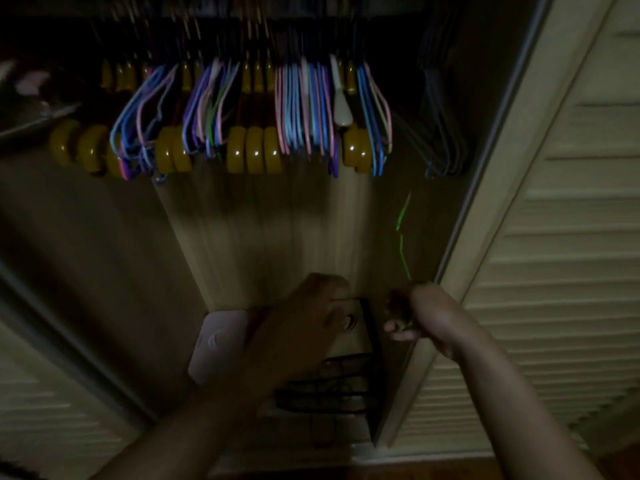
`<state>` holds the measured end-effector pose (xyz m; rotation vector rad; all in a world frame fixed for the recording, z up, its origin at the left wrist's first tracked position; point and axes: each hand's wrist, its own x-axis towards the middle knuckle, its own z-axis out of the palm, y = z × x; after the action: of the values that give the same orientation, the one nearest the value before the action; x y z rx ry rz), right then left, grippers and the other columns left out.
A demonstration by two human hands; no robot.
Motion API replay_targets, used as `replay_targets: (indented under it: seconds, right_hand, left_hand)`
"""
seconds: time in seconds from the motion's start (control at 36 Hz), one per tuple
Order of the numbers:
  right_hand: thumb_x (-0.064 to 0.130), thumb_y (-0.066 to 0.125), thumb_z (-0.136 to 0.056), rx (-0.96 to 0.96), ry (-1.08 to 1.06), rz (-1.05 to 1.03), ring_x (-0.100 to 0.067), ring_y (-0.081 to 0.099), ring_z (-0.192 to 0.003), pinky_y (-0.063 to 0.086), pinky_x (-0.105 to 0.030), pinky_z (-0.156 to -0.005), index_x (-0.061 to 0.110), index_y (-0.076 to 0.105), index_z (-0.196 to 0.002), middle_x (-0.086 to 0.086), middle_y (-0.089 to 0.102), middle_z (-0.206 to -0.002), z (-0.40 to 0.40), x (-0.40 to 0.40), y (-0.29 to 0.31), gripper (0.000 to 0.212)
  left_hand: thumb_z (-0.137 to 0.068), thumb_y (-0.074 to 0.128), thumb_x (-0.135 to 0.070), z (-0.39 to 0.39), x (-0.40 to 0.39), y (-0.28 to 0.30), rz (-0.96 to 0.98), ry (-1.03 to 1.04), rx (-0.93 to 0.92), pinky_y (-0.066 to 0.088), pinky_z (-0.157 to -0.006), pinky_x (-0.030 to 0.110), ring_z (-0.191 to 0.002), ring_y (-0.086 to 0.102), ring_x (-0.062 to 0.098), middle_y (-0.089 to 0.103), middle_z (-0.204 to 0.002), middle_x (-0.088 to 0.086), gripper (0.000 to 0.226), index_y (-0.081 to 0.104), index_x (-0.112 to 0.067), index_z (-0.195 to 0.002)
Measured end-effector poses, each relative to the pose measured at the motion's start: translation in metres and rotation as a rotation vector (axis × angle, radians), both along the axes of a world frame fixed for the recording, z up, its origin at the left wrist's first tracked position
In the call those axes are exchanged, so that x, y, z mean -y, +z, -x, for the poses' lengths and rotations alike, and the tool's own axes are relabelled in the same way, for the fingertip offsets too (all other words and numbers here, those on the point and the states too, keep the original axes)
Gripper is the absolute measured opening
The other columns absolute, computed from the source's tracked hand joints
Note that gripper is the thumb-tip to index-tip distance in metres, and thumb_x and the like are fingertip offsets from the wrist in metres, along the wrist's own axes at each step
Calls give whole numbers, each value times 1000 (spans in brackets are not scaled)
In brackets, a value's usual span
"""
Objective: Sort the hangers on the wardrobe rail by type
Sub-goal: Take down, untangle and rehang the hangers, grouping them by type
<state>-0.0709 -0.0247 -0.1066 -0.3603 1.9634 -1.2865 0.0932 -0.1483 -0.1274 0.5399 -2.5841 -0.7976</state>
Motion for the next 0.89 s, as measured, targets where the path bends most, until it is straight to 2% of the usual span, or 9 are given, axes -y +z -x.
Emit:
replay_targets:
  seconds: [0.08,0.17,0.28,0.33,0.5,0.61,0.69,0.81,0.89]
  right_hand:
    - [8,37,-105,-113,39,-36,-23,61,-50,52,-26,-39,-12,61,-106,-20,65,-79,12,-3,29,30]
    - [3,37,-104,-201,81,-96,-26,62,-48,51,-29,-38,-14,60,-103,-26,65,-80,15,-3,55,29]
    - [1,42,-101,-374,98,-165,-38,70,-60,59,-52,-60,-13,60,-97,-30,69,-79,18,-8,71,23]
    - [7,44,-100,-445,64,-164,-40,71,-65,60,-54,-65,-9,63,-92,-27,70,-78,19,-9,79,26]
    - [42,41,-88,-762,-2,-121,-39,70,-80,59,-49,-73,10,62,-83,-21,70,-91,33,8,126,39]
    - [30,41,-100,-960,-17,-149,-36,67,-88,49,-34,-68,10,58,-88,-18,68,-98,25,16,173,29]
    - [21,41,-102,-1057,-49,-188,-35,64,-92,40,-29,-68,8,60,-104,-17,65,-102,24,23,191,23]
    - [15,43,-101,-1122,-39,-208,-16,47,-60,38,-28,-64,11,58,-97,-5,55,-81,29,35,207,16]
    - [13,43,-101,-1125,-50,-219,-11,38,-55,32,-27,-51,14,48,-84,1,46,-71,38,50,220,17]
  left_hand:
    - [-98,55,-25,7,25,53,75,70,-154,43,-88,20,-101,54,2,57,-121,-9,27,61,-27,-125]
    - [-90,51,-36,13,37,97,145,103,-254,47,-83,26,-91,58,4,63,-100,-13,28,68,-28,-111]
    - [-89,41,-41,13,49,142,328,80,-309,47,-78,29,-87,58,7,65,-94,-10,32,68,-24,-96]
    - [-90,43,-39,16,54,161,385,95,-302,43,-74,26,-85,57,6,67,-91,-9,30,69,-25,-91]
    - [-102,49,-28,26,67,218,389,143,-149,43,-66,19,-81,54,-2,60,-90,-14,15,63,-29,-97]
    - [-102,48,-30,30,71,254,461,205,-170,53,-66,28,-76,60,3,64,-90,-11,16,62,-33,-98]
    - [-101,48,-32,29,76,265,494,236,-203,48,-61,21,-75,57,1,63,-91,-13,16,64,-34,-98]
    - [-101,49,-32,26,78,262,494,260,-191,47,-65,19,-79,56,0,61,-95,-14,14,62,-36,-97]
    - [-100,48,-32,20,80,262,500,257,-189,48,-68,21,-82,54,0,60,-97,-13,15,62,-33,-96]
